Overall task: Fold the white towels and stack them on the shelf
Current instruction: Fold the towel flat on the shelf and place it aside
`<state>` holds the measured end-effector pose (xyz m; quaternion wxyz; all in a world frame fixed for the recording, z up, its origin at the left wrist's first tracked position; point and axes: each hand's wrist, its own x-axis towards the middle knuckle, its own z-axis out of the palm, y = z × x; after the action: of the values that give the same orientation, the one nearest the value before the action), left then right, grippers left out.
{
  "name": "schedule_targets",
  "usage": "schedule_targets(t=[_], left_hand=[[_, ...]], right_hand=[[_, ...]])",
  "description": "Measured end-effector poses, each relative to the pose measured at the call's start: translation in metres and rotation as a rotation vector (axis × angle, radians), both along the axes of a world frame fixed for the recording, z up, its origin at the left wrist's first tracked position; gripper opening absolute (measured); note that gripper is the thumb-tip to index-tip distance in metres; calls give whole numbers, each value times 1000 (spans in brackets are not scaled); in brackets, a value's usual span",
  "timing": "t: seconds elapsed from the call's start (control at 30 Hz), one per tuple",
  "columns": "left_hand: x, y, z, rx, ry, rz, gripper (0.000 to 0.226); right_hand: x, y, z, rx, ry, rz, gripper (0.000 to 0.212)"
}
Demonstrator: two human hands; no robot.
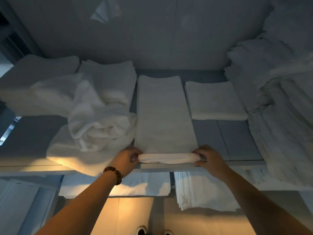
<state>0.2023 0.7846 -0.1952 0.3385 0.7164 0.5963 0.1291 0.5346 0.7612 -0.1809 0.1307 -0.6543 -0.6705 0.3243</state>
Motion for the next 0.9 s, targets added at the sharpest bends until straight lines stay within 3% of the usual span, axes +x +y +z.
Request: schedule_targets(t=[0.17, 0.4, 0.53, 0.77, 0.9], left_hand=[[15, -1, 4, -50, -47, 127, 23], [27, 1, 10, 135, -102, 303, 22], [30, 3, 16, 158, -123, 435, 16], [26, 9, 10, 19, -11, 262, 49], [24, 0, 0, 60, 54, 137, 56]], right_hand=[[-4, -2, -11, 136, -68, -141, 24], [-3, 0, -9, 100, -37, -101, 22], [-7, 1, -6, 133, 32, -200, 32], [-21, -16, -14, 167, -203, -270, 15], [-26, -19, -30, 201, -456, -126, 54]])
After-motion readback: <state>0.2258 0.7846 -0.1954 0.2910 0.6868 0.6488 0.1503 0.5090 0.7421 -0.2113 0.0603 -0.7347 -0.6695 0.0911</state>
